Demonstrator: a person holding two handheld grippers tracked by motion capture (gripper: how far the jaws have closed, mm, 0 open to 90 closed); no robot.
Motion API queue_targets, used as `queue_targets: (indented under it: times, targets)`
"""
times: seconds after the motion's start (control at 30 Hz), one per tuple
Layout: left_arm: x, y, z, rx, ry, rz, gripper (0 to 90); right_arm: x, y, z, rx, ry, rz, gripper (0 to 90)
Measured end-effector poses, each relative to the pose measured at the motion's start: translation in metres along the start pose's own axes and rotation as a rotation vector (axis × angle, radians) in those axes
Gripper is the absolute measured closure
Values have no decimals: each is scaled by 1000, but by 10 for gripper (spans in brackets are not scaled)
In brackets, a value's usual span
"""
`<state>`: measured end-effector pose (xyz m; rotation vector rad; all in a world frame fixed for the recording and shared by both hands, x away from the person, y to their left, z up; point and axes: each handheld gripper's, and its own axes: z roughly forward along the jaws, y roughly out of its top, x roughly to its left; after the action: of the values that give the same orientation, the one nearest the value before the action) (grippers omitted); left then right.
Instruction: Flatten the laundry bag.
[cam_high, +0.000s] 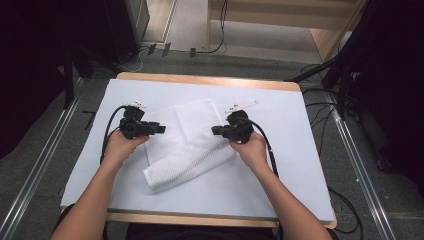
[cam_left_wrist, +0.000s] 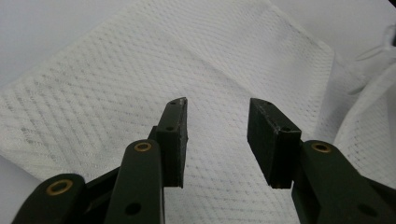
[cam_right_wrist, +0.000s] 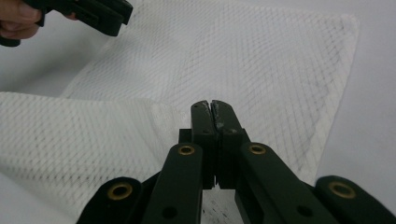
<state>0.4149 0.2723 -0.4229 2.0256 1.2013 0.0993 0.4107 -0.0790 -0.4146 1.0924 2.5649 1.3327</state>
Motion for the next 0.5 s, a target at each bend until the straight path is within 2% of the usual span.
queue_targets:
  times: [0.1, 0.17, 0.23, 0.33, 0.5]
  targets:
    - [1, 0, 0, -2, 1, -2, 588, 3, -4, -7, -5, 6, -3, 900]
    - [0, 0, 0, -4, 2, -1, 587, 9, -11, -20, -11, 10, -15, 900]
    - [0, 0, 0, -2, 3, 1, 586, 10, -13, -23, -10, 11, -15, 900]
    - [1, 0, 0, -4, 4, 4, 583, 13, -26, -39, -18, 15, -17, 900]
    - [3, 2, -2, -3, 7, 6, 577, 16, -40, -49, -28, 29, 6, 900]
